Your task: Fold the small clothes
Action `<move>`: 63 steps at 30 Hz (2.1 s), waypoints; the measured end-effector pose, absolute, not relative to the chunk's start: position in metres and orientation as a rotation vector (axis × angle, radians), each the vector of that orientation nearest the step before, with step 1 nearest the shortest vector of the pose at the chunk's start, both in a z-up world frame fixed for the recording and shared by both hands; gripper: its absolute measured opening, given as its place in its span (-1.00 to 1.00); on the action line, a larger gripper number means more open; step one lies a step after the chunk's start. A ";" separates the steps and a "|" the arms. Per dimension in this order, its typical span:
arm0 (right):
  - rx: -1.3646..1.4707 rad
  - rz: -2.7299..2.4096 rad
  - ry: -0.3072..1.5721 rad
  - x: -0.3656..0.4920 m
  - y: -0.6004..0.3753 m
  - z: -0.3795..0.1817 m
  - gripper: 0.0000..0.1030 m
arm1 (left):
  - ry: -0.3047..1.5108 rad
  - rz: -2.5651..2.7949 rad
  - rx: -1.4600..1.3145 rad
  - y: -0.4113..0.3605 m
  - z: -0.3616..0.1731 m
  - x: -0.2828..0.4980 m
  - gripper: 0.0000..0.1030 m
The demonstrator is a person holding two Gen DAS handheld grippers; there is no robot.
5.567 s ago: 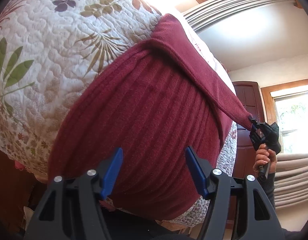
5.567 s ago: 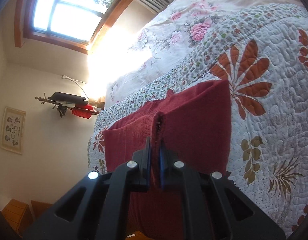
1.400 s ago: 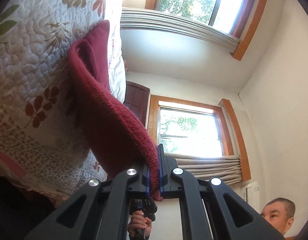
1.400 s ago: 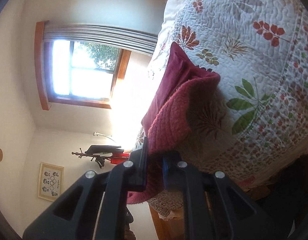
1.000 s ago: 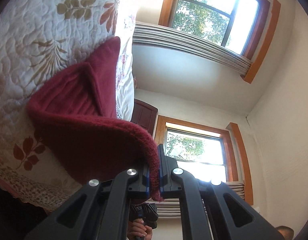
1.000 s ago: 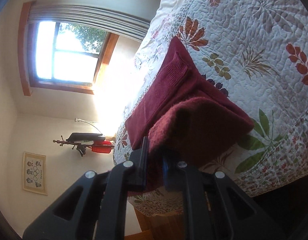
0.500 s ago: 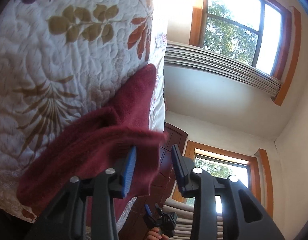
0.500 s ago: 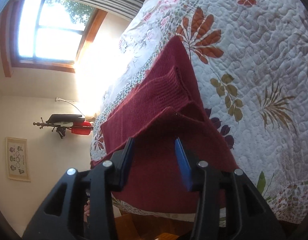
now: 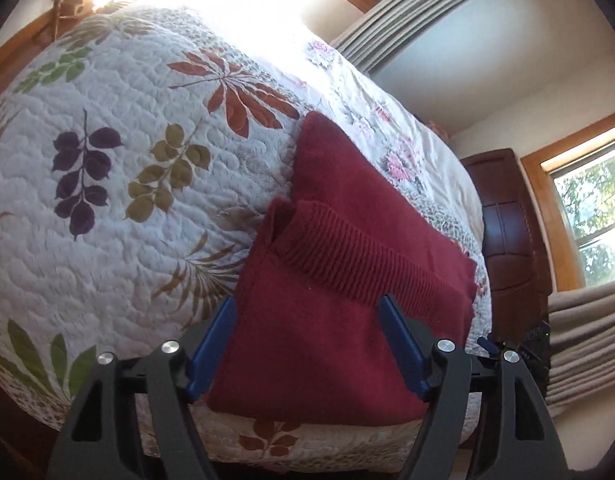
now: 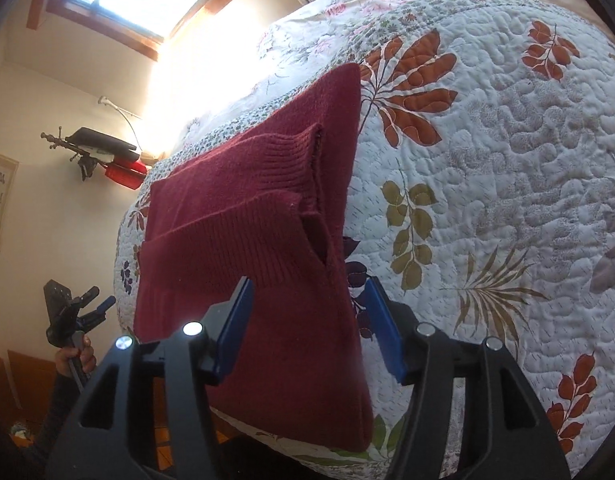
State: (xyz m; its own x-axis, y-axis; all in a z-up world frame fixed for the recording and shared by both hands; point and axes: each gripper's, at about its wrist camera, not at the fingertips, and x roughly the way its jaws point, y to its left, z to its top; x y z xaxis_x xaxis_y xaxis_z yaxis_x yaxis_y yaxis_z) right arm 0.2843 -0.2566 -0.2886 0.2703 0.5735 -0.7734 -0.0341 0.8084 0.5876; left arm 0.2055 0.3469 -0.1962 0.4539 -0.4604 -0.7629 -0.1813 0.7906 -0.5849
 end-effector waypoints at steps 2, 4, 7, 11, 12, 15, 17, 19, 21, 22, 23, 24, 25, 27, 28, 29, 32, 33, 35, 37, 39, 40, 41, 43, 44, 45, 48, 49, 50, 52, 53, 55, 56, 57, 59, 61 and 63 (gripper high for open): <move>0.508 0.415 1.257 0.285 -0.251 -0.296 0.20 | 1.152 -0.201 -0.653 0.349 -0.212 0.219 0.50; 0.509 0.393 1.268 0.284 -0.247 -0.300 0.22 | 1.202 -0.223 -0.646 0.349 -0.229 0.235 0.50; 0.508 0.363 1.275 0.285 -0.243 -0.301 0.30 | 1.261 -0.277 -0.611 0.346 -0.249 0.256 0.50; 0.507 0.330 1.297 0.290 -0.237 -0.306 0.31 | 1.298 -0.364 -0.576 0.341 -0.261 0.267 0.45; 0.505 0.329 1.299 0.291 -0.235 -0.307 0.31 | 1.295 -0.384 -0.559 0.339 -0.261 0.268 0.30; 0.478 0.331 1.306 0.295 -0.226 -0.309 0.34 | 1.310 -0.398 -0.516 0.338 -0.261 0.266 -0.37; 0.452 0.332 1.310 0.299 -0.220 -0.309 0.35 | 1.302 -0.408 -0.514 0.341 -0.259 0.264 -0.59; 0.441 0.336 1.312 0.301 -0.220 -0.310 0.36 | 1.295 -0.409 -0.517 0.344 -0.255 0.262 -0.74; 0.427 0.339 1.310 0.304 -0.216 -0.310 0.36 | 1.285 -0.410 -0.521 0.346 -0.253 0.259 -0.76; 0.417 0.340 1.306 0.305 -0.212 -0.310 0.35 | 1.282 -0.410 -0.525 0.348 -0.252 0.258 -0.78; 0.408 0.341 1.305 0.306 -0.211 -0.310 0.15 | 1.277 -0.406 -0.525 0.348 -0.252 0.257 -0.79; 0.409 0.349 1.308 0.306 -0.210 -0.310 -0.04 | 1.274 -0.402 -0.529 0.351 -0.253 0.258 -0.80; 0.412 0.352 1.317 0.307 -0.208 -0.310 -0.33 | 1.270 -0.397 -0.534 0.353 -0.253 0.256 -0.81; 0.407 0.352 1.311 0.307 -0.209 -0.308 -0.54 | 1.260 -0.389 -0.538 0.350 -0.252 0.255 -0.82; 0.401 0.354 1.310 0.306 -0.209 -0.306 -0.68 | 1.253 -0.384 -0.536 0.348 -0.250 0.254 -0.83; 0.395 0.352 1.311 0.305 -0.215 -0.304 -0.74 | 1.245 -0.375 -0.531 0.346 -0.248 0.252 -0.83; 0.368 0.346 1.305 0.302 -0.217 -0.298 -0.80 | 1.207 -0.358 -0.510 0.345 -0.237 0.245 -0.85; 0.363 0.348 1.295 0.300 -0.217 -0.295 -0.82 | 1.192 -0.354 -0.500 0.345 -0.231 0.243 -0.86; 0.348 0.334 1.275 0.296 -0.217 -0.287 -0.84 | 1.163 -0.343 -0.480 0.344 -0.220 0.236 -0.86; 0.354 0.322 1.252 0.291 -0.220 -0.277 -0.84 | 1.130 -0.337 -0.473 0.345 -0.207 0.230 -0.87; 0.363 0.312 1.225 0.284 -0.224 -0.264 -0.84 | 1.092 -0.334 -0.458 0.346 -0.192 0.223 -0.87; 0.368 0.312 1.210 0.280 -0.224 -0.256 -0.84 | 1.070 -0.338 -0.455 0.346 -0.184 0.220 -0.87; 0.370 0.310 1.196 0.277 -0.225 -0.249 -0.84 | 1.048 -0.341 -0.452 0.346 -0.175 0.217 -0.87; 0.373 0.314 1.162 0.272 -0.227 -0.231 -0.85 | 1.006 -0.351 -0.452 0.349 -0.157 0.213 -0.87; 0.367 0.319 1.144 0.272 -0.226 -0.222 -0.85 | 0.986 -0.357 -0.449 0.350 -0.147 0.214 -0.87; 0.357 0.323 1.127 0.273 -0.225 -0.212 -0.85 | 0.964 -0.364 -0.448 0.351 -0.138 0.215 -0.87; 0.338 0.324 1.081 0.283 -0.226 -0.188 -0.85 | 0.913 -0.388 -0.433 0.349 -0.113 0.225 -0.87; 0.338 0.325 1.068 0.290 -0.227 -0.182 -0.85 | 0.897 -0.395 -0.432 0.346 -0.105 0.231 -0.87; 0.338 0.326 1.055 0.296 -0.228 -0.175 -0.85 | 0.885 -0.405 -0.435 0.347 -0.099 0.238 -0.87; 0.335 0.326 1.036 0.314 -0.230 -0.166 -0.85 | 0.867 -0.417 -0.430 0.342 -0.089 0.257 -0.87; 0.334 0.326 1.029 0.323 -0.231 -0.163 -0.85 | 0.862 -0.422 -0.424 0.340 -0.085 0.267 -0.87; 0.328 0.321 1.020 0.344 -0.233 -0.160 -0.85 | 0.858 -0.430 -0.419 0.339 -0.082 0.290 -0.87; 0.325 0.315 1.019 0.355 -0.234 -0.160 -0.85 | 0.859 -0.434 -0.421 0.339 -0.084 0.301 -0.87; 0.330 0.310 1.021 0.366 -0.235 -0.161 -0.85 | 0.862 -0.437 -0.423 0.339 -0.084 0.312 -0.87; 0.347 0.300 1.030 0.389 -0.239 -0.166 -0.86 | 0.875 -0.441 -0.422 0.337 -0.087 0.336 -0.87; 0.362 0.290 1.040 0.410 -0.241 -0.172 -0.86 | 0.891 -0.443 -0.427 0.336 -0.093 0.359 -0.87; 0.374 0.279 1.051 0.430 -0.243 -0.177 -0.86 | 0.910 -0.441 -0.442 0.335 -0.101 0.381 -0.88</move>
State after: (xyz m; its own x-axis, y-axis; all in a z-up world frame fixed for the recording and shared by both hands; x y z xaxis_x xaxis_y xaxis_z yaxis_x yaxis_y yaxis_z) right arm 0.4296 -0.2433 -0.1774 0.4710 0.3974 -0.7875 -0.0455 0.9025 0.4283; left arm 0.3807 0.3355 -0.1007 0.5384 -0.5382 -0.6484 0.1751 0.8241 -0.5387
